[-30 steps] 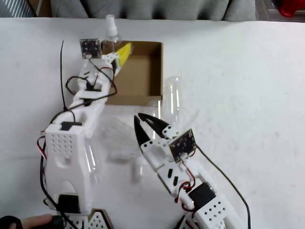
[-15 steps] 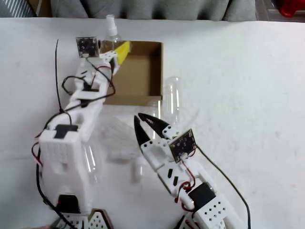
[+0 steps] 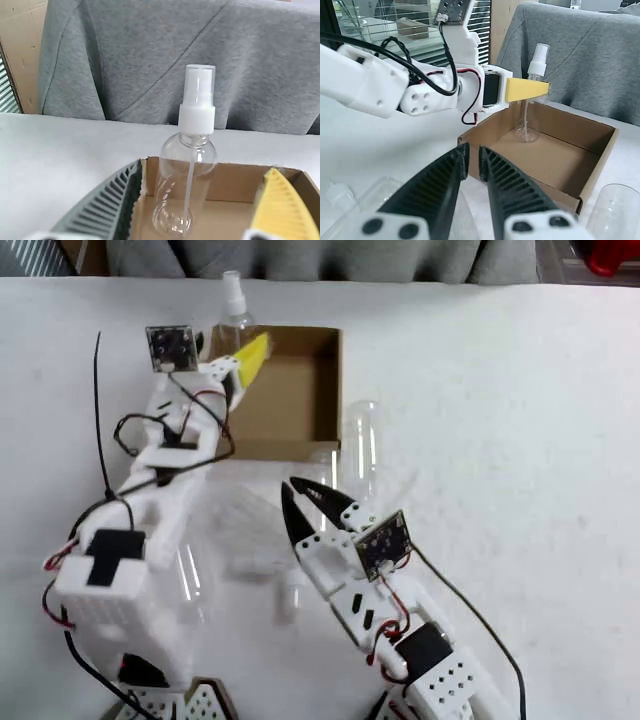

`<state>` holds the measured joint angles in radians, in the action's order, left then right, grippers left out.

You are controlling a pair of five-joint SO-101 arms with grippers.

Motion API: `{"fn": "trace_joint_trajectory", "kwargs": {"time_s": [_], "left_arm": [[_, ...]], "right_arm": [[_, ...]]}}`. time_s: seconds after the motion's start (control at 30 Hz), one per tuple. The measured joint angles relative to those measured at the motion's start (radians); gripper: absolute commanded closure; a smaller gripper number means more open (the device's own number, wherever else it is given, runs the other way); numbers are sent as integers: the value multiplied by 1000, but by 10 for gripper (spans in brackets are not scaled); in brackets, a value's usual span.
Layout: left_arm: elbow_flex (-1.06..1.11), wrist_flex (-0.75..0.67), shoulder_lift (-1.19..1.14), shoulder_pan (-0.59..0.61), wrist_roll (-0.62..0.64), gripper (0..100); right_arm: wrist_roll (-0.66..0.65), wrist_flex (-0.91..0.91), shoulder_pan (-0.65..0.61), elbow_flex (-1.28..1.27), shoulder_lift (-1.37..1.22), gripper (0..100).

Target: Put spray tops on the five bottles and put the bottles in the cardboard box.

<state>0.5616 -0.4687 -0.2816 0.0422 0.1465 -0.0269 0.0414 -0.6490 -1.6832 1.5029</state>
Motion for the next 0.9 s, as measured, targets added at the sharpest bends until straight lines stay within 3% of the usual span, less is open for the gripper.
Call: {"fn": "trace_joint_trajectory", "kwargs": {"time_s": [0.6,0.9], "left_arm": [[652,0,522,0,0,649],[878,0,733,17,0,649]], "right_arm": [[0,0,0,0,0,980],[0,0,0,0,0,980]]}}
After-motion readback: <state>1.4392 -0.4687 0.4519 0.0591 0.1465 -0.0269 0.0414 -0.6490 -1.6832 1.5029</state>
